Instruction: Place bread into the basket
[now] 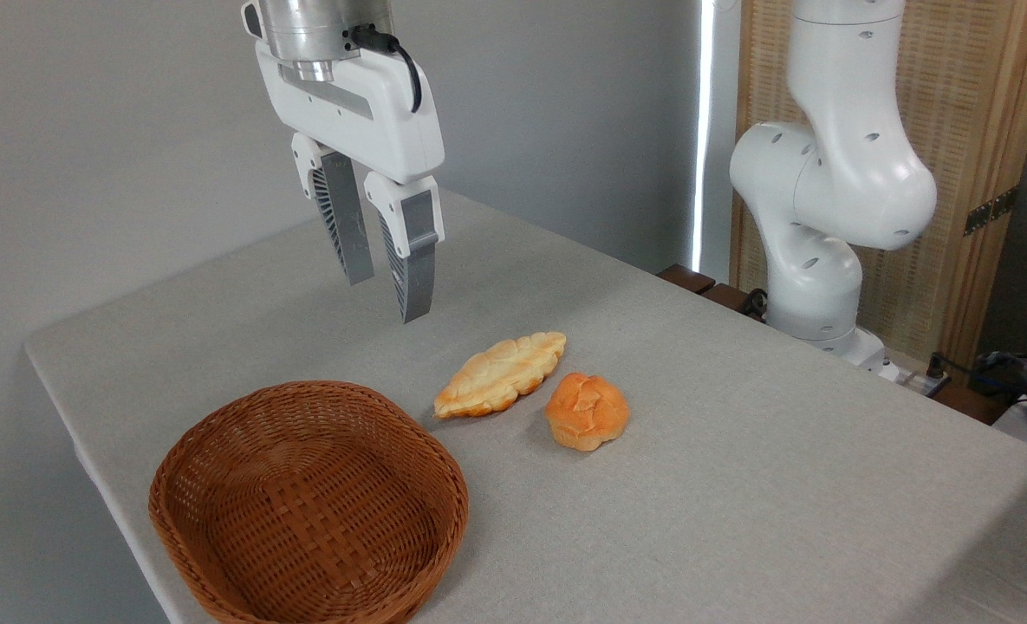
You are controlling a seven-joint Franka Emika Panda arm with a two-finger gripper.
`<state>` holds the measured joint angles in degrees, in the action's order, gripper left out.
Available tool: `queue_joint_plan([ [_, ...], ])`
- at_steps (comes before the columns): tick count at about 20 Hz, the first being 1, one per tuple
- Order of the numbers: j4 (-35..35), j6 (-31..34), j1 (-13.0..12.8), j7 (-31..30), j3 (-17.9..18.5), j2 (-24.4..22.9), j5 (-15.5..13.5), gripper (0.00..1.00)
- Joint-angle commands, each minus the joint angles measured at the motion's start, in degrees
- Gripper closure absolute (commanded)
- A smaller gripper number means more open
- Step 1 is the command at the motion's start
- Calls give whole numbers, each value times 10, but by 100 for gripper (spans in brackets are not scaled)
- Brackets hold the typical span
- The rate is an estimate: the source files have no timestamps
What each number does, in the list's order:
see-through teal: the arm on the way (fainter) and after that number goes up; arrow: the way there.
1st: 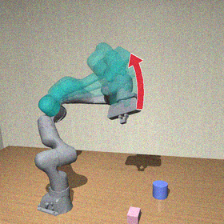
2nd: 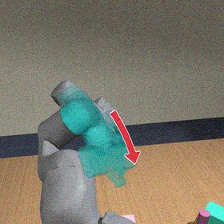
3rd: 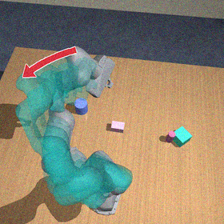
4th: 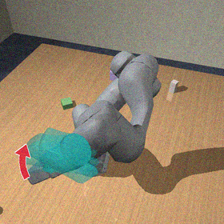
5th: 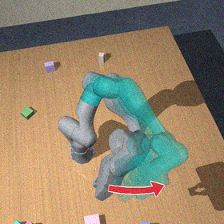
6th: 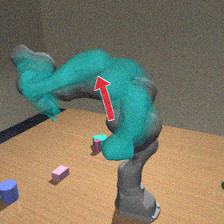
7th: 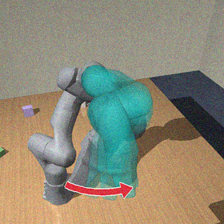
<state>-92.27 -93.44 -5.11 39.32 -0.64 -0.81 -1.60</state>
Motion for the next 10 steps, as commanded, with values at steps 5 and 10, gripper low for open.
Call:
queue_joint_plan([
  [5,-45,10,-3,7,-1,-35,-3,0],
  [10,-113,-31,-6,8,-2,-79,-3,0],
])
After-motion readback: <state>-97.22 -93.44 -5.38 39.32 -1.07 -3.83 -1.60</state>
